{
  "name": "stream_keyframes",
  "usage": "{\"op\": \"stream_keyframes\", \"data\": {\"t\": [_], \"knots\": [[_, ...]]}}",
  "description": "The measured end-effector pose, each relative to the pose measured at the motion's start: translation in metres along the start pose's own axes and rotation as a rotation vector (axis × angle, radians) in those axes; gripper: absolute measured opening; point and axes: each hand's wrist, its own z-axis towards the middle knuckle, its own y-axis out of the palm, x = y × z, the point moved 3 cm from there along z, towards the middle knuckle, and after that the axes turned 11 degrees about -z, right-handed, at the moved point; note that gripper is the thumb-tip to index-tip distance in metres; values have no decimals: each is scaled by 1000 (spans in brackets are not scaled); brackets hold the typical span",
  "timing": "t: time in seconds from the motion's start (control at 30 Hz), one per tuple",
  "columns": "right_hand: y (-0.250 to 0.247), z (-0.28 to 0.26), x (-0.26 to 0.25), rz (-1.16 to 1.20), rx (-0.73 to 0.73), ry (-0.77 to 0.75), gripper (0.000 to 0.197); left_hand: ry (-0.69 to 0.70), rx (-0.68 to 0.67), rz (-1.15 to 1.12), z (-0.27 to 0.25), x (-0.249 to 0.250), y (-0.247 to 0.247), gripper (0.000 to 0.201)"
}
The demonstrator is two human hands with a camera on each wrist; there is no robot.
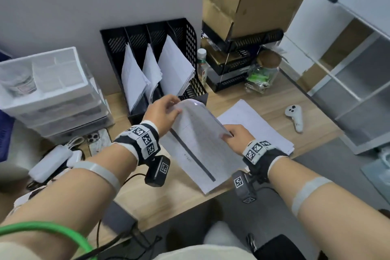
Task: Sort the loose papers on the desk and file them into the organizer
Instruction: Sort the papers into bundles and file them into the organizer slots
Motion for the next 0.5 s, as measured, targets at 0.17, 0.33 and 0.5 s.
{"op": "stream_keyframes", "data": {"t": [0.17, 0.33, 0.5], "knots": [[-24, 3, 67, -49, 20, 215, 22, -428, -102, -140, -4, -45, 53, 54], [-36, 14, 128, -197, -72, 402, 47, -852, -422, -452, -23, -58, 127, 47], [-57, 49, 162, -279, -114, 431, 48, -932, -405, -572, -15, -50, 181, 42]]}}
